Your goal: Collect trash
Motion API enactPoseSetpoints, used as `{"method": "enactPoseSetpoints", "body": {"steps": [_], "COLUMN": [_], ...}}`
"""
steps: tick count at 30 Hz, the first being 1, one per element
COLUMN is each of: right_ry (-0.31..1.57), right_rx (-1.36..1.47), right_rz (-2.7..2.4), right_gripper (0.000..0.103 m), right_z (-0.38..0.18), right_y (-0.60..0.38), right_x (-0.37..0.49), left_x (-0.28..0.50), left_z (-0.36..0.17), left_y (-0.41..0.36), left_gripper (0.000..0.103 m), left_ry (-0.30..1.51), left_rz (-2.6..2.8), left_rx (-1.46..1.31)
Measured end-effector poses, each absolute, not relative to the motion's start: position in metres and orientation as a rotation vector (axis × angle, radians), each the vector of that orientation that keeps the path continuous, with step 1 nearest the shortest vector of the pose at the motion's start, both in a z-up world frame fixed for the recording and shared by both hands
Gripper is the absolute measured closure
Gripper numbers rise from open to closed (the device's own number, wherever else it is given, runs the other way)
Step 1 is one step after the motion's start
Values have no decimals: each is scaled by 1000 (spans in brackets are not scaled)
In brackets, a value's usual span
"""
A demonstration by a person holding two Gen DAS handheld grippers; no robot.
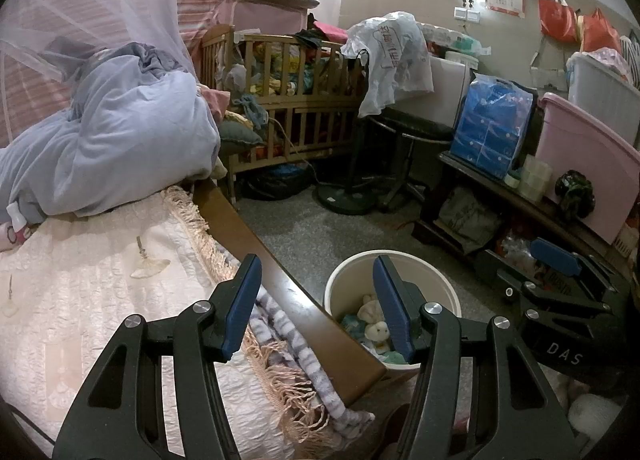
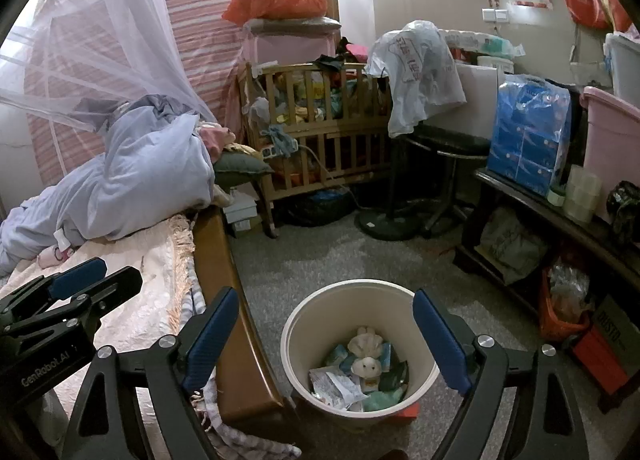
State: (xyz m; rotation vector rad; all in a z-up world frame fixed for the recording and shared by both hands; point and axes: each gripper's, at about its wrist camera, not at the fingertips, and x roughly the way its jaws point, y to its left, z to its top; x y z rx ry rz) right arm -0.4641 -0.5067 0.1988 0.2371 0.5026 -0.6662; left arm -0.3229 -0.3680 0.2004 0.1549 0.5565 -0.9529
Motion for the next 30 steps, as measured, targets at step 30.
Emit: {"method": "enactPoseSetpoints", "body": {"steps": [30], "right_ry": [518], "right_rx": [239], "right_rz": [-666], "right_gripper": [14], "right_z": [190], "right_y": [-507], "right_x": [-471], "left_x": [-333], "left_z": [192], "left_y": [-368], "left_gripper": [46], "left_ry": [570], "left_rz": [-960], "left_rx": [160]}}
